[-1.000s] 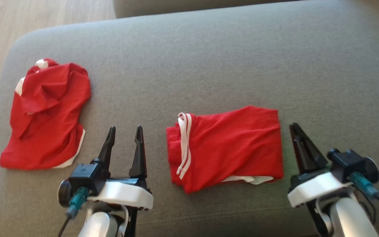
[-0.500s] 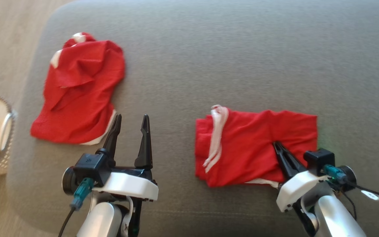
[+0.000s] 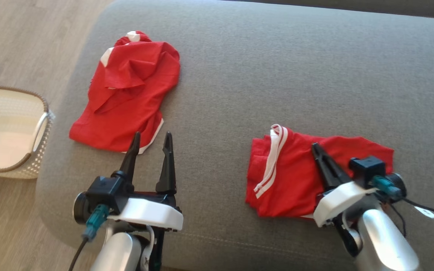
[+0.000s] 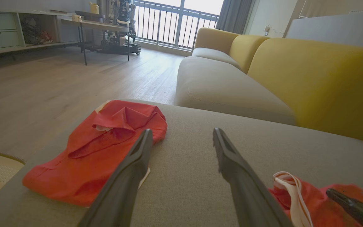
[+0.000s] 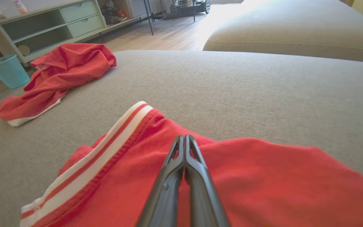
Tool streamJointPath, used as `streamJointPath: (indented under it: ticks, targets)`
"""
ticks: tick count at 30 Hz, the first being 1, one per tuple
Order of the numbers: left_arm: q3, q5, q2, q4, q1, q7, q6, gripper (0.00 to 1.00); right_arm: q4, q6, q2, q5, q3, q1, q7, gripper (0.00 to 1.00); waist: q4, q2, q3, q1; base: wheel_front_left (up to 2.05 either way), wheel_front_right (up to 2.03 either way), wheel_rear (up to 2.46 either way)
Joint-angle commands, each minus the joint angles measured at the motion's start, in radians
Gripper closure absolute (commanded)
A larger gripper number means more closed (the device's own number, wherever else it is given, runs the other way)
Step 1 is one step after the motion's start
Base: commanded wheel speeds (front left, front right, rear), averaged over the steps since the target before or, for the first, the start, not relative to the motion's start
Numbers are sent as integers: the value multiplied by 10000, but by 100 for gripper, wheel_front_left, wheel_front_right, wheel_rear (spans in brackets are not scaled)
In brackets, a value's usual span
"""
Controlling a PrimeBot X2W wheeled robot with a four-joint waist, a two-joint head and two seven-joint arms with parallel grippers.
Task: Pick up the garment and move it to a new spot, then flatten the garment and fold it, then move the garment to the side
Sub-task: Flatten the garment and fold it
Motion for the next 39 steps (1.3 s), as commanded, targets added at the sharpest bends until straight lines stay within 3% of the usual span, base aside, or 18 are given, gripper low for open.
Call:
streamJointPath:
  ticks: [1,9,22,33,39]
  targets:
    - [193,-77,26,-332,-255,-122,23,0,-12,-2,131,-56,394,-458,-108,100,118,0,-3,0,0,0,0]
    - [-45,-119,26,-343,-360,-122,55,0,2044,-2,165,10,1054,-1589,8,100,682,0,273,0,0,0,0]
    - [-78,-181,26,-262,-304,-122,302,0,2179,-2,172,1174,3147,-1961,-127,100,920,0,277,0,0,0,0]
    - [316,12,26,-317,-179,-122,171,0,294,-2,134,1200,2232,-1575,-132,100,-395,0,-299,0,0,0,0]
    - [600,52,26,-370,-164,-122,116,0,-1205,-2,-144,484,1335,-788,-132,100,-1409,0,-641,0,0,0,0]
